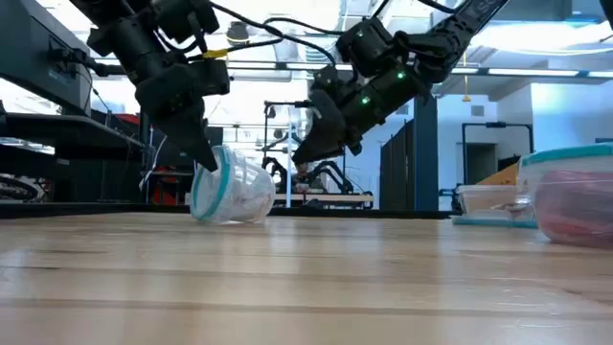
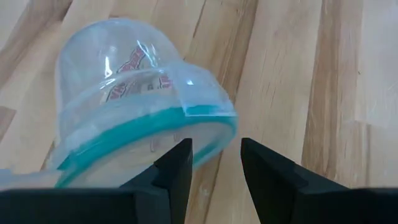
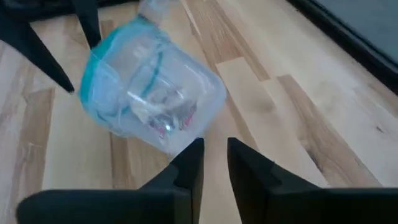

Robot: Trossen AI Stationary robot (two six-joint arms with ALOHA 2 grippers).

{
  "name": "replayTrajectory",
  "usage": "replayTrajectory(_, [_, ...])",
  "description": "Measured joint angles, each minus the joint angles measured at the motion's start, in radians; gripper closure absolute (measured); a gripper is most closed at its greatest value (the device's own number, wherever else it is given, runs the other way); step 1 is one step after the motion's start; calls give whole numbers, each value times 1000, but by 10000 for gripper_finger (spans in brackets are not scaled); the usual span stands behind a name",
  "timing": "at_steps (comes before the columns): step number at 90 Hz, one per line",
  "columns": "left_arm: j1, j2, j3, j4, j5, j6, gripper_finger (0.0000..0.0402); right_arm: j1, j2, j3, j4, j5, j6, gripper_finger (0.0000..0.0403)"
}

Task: Sort candy
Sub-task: Close the small round transparent bin

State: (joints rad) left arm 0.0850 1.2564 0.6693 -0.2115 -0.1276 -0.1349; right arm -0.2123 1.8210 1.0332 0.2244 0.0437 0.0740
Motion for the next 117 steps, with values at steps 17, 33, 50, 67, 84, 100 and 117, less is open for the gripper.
replayTrajectory(17, [1, 0, 0, 9, 0, 14, 279, 0, 0, 0, -3, -2, 0, 343])
replayTrajectory(33, [4, 0, 1, 51, 0, 58, 279, 11, 0, 0, -5, -27, 12, 342])
replayTrajectory(50, [9, 0, 2, 51, 0, 65, 279, 24, -1, -1, 53, -26, -5, 342])
replayTrajectory(67, [9, 0, 3, 36, 1, 63, 279, 0, 23, 0, 183, -24, 14, 342])
replayTrajectory(84, [9, 0, 3, 39, 1, 71, 279, -22, 112, 34, 230, -41, 105, 342])
replayTrajectory(100, [9, 0, 3, 38, 1, 71, 279, -26, 196, 117, 181, -41, 171, 342])
replayTrajectory(117, [9, -1, 3, 58, 2, 85, 279, -22, 216, 157, 58, -43, 171, 342])
